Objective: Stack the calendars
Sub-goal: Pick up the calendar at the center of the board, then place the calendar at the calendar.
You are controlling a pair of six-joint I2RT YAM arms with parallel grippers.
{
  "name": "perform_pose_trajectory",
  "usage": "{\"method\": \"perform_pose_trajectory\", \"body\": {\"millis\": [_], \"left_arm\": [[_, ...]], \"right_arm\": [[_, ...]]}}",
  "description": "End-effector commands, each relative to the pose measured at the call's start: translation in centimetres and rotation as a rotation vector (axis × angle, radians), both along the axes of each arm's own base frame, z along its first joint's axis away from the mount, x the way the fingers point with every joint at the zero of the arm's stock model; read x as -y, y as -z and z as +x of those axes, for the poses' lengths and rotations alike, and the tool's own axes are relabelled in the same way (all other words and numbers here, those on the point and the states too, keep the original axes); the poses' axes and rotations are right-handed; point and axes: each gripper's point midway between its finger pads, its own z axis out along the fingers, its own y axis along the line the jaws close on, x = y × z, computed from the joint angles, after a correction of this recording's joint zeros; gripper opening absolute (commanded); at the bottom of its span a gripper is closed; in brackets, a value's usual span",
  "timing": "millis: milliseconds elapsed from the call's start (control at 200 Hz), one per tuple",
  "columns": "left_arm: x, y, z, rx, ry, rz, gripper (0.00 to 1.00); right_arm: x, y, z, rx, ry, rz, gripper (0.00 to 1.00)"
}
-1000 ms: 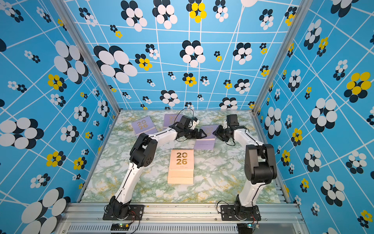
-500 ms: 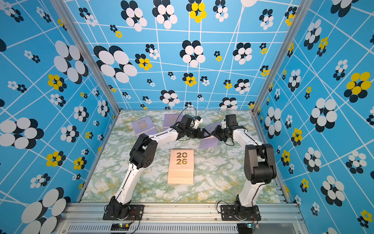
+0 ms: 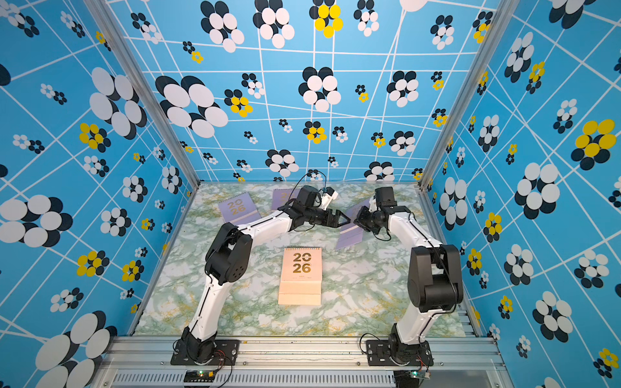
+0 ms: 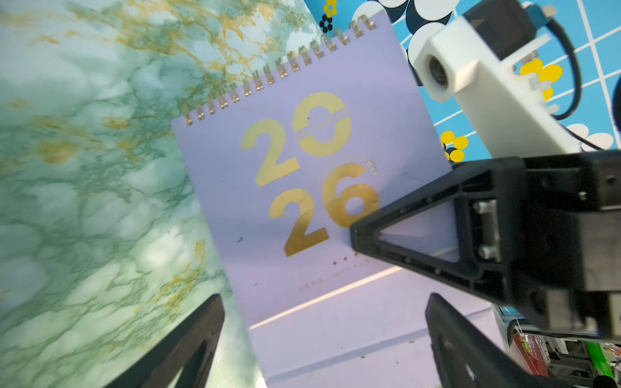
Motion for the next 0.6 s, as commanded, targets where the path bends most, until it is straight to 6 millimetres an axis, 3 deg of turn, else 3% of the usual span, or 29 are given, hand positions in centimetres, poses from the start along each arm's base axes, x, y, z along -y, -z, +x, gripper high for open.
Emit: {"method": "perform_pose_trajectory", "body": {"millis": [0,65,90,295,320,335,595], "left_arm": [[-2.8,-3.3,1.6,0.11,-0.068,0.001,0.96],[-4.3,-4.1,1.9,0.14,-0.098,0.014,0.96],[-5.0,-4.5,1.9,0.155,-0.105,0.021,0.96],[-11.4,-6.7,0.6,0.221,-0.205,0.06,0.97],[-12.1,-5.9,0.4,0.212,-0.219,0.075,0.97],[-12.6,-6.8,0.0,0.228,-0.225,0.068,0.97],[-19.1,-9.0,-3.8,0.286,-0.336,0.061,1.0]], "right_arm": [[-0.5,-7.1,0.2,0.189,-0.035,-0.005,0.0],[-0.9,-8.4,-0.4,0.219,-0.057,0.011,0.0],[-2.9,-8.7,-1.1,0.228,-0.107,0.022,0.0],[-8.6,-10.2,-4.2,0.304,-0.261,0.114,0.0],[-9.4,-10.2,-4.7,0.312,-0.277,0.128,0.0],[-9.9,-10.4,-4.9,0.32,-0.288,0.139,0.0],[-16.3,-8.9,-8.6,0.319,-0.413,0.307,0.0]]}}
